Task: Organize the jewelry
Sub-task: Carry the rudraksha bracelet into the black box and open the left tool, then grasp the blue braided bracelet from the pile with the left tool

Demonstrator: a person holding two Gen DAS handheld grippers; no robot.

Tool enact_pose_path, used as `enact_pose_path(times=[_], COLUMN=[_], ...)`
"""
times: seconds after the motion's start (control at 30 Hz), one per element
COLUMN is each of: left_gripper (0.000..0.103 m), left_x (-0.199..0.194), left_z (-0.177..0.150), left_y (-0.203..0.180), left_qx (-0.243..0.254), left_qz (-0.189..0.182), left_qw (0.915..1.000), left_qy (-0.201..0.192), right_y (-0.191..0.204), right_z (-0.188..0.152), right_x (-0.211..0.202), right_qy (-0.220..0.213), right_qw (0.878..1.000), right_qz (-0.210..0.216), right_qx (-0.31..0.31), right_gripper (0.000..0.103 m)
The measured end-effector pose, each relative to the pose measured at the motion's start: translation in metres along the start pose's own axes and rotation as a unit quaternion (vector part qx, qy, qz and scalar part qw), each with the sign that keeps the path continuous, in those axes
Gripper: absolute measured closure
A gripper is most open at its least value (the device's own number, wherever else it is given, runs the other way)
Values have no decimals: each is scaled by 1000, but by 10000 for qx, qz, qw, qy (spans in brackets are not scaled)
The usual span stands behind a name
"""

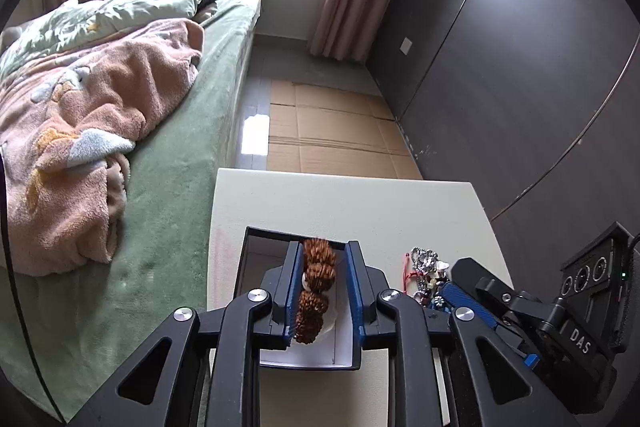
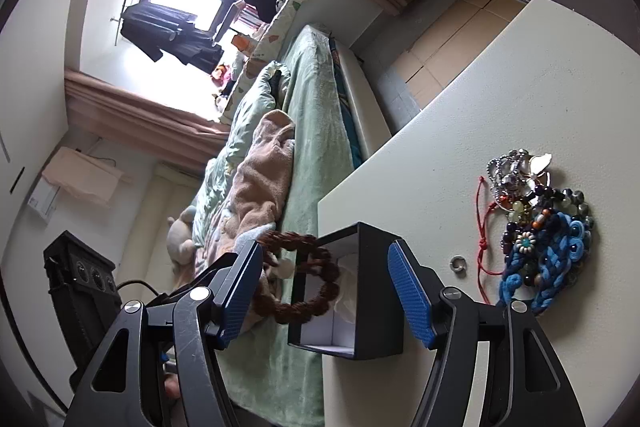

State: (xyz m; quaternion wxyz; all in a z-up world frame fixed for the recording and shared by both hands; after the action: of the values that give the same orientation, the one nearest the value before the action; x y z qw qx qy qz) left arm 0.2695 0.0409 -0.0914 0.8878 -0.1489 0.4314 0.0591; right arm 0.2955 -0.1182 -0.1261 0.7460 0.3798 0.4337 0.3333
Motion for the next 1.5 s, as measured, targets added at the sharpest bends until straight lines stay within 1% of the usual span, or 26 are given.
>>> enact_pose_path(times=[0.03, 0.07, 0.1, 0.13, 0.2, 0.3, 0.4, 0.53, 0.63, 0.7, 0.73, 0.77, 0.8, 0.83, 0.9, 0.93, 0.97, 1.0, 1.03, 1.1, 1.17, 1.2, 1.23, 1.3, 1.4, 1.5], left_gripper=[54, 30, 19, 19, 19, 19, 19, 19, 19, 19, 19, 19, 19, 19, 20, 22, 30, 40, 43, 44, 44, 44, 44, 51, 54, 55], left_x=[3, 4, 3, 1, -4, -5, -6, -7, 1, 1, 2, 3, 3, 4, 7, 11, 16, 22, 27, 36, 45, 49, 54, 63, 77, 92], left_z=[-1, -1, 0, 2, 6, 7, 8, 6, -1, -6, -9, -13, -16, -18, -23, -27, -31, -36, -40, -46, -53, -57, -61, -68, -76, -81], left_y=[1, 3, 6, 9, 11, 5, -9, -37, -64, -81, -88, -95, -101, -106, -114, -117, -121, -124, -129, -135, -140, -143, -144, -148, -148, -144], left_qx=[-15, -49, -104, -165, -261, -269, -209, -33, 282, 489, 592, 662, 732, 833, 992, 1014, 1030, 1067, 1147, 1336, 1408, 1458, 1531, 1608, 1713, 1701], left_qz=[89, 170, 226, 277, 304, 183, 0, -268, -467, -572, -590, -658, -733, -736, -597, -597, -617, -618, -611, -491, -487, -490, -416, -384, -263, -128], left_qw=[9999, 9998, 9997, 9994, 9988, 9990, 9991, 9985, 9982, 9969, 9963, 9956, 9946, 9938, 9933, 9930, 9926, 9919, 9906, 9885, 9865, 9852, 9838, 9815, 9782, 9767], left_qy=[49, 45, -20, -125, -272, -313, -367, -471, -256, -239, -182, -100, -50, -48, -38, 35, 167, 315, 423, 515, 673, 761, 838, 963, 1144, 1303], right_y=[-1, -2, -4, -6, -9, -7, -4, -4, -7, -14, -19, -22, -21, -19, -16, -16, -19, -24, -32, -47, -61, -66, -69, -77, -87, -102], right_z=[1, 1, 2, 4, 7, 15, 28, 35, 36, 36, 34, 31, 30, 30, 30, 32, 33, 33, 33, 32, 30, 29, 28, 26, 25, 25], right_x=[-3, -6, -11, -16, -28, -57, -90, -127, -143, -150, -155, -162, -169, -176, -186, -189, -188, -187, -184, -173, -163, -158, -153, -147, -139, -129], right_qy=[-27, -60, -106, -155, -236, -426, -685, -906, -885, -757, -665, -621, -646, -679, -759, -816, -827, -802, -771, -658, -522, -515, -484, -401, -361, -327], right_qw=[10000, 10000, 9999, 9999, 9996, 9987, 9956, 9900, 9838, 9783, 9757, 9744, 9749, 9748, 9726, 9725, 9723, 9717, 9715, 9719, 9726, 9740, 9748, 9753, 9770, 9731], right_qz=[-3, -15, -41, -69, -140, -276, -610, -1060, -1539, -1927, -2068, -2092, -2019, -2002, -2093, -2084, -2085, -2097, -2081, -2036, -1971, -1896, -1880, -1866, -1766, -1950], right_qx=[7, 10, 14, 19, 57, -48, -212, -203, -236, 27, 273, 532, 684, 719, 669, 650, 664, 731, 839, 982, 1118, 1126, 1102, 1113, 1137, 1183], right_gripper=[37, 37, 37, 37, 37, 37, 37, 37, 37, 37, 37, 37, 37, 37, 37, 37, 37, 37, 37, 37, 37, 37, 37, 37, 37, 37])
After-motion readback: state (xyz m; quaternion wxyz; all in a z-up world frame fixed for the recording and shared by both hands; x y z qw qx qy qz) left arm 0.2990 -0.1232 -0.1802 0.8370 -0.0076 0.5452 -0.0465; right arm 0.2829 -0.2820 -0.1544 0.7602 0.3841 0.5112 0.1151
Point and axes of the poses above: each gripper's, at about its wrist camera, not at the fingertips, and x roughly the way its jaws point, y to its left, z to its top, the point moved 6 cm from there along x, roughly the way its jaws point, and after that the axes turned 3 degrees about z, right-handed, at the moved point
